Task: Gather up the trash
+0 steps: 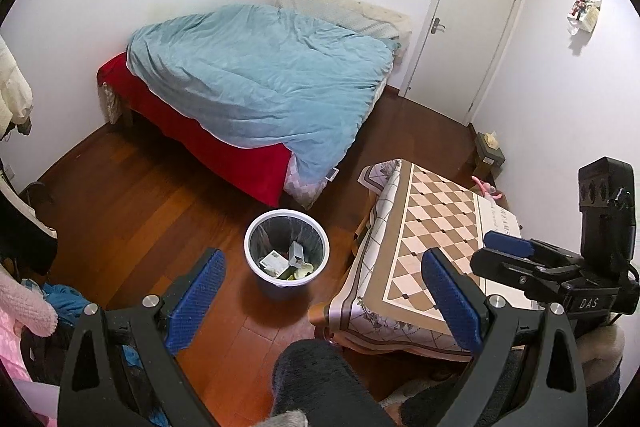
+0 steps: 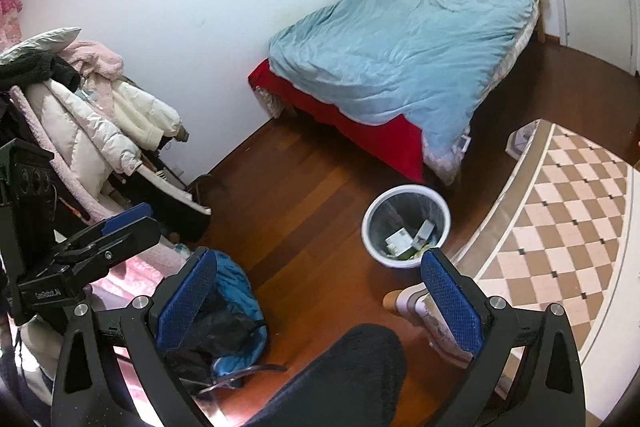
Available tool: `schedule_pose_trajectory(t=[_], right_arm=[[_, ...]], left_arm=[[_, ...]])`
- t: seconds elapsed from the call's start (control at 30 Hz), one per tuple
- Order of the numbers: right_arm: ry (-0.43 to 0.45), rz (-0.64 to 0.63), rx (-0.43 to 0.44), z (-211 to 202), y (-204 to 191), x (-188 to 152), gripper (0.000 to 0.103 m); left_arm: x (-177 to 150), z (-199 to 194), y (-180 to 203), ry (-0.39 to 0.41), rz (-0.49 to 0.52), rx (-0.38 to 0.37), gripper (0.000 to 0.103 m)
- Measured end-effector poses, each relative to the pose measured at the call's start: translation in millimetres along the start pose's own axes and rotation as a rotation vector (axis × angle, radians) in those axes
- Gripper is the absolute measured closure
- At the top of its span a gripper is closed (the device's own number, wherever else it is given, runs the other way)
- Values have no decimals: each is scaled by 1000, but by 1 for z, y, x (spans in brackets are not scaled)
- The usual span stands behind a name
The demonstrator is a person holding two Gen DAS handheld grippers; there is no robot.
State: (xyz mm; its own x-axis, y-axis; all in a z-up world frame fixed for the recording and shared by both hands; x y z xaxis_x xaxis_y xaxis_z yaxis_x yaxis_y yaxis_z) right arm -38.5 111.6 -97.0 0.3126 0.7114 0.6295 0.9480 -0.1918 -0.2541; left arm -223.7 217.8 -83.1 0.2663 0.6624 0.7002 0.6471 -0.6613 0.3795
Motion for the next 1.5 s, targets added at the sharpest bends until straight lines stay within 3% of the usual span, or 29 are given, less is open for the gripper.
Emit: schedule_pose_trajectory(t=[1.5], right_arm=[[31,-40,-6,-17,-6,10,0]], left_arm=[[1,-8,10,25,-7,-43,0]])
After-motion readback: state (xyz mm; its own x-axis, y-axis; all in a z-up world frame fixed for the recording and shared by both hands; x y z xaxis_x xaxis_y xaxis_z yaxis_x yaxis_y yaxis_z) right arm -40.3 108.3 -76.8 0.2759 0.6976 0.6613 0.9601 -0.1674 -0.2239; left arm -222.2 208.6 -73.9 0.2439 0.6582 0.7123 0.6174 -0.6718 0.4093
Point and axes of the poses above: each gripper's, at about its wrist camera, not at the fingertips, and z roughly the way its jaws point, y to its right, x to its top, the point moved 3 cm from there along z, roughly the way its jaws point, and after that the axes turned 11 degrees about -x, right-handed, at the moved point
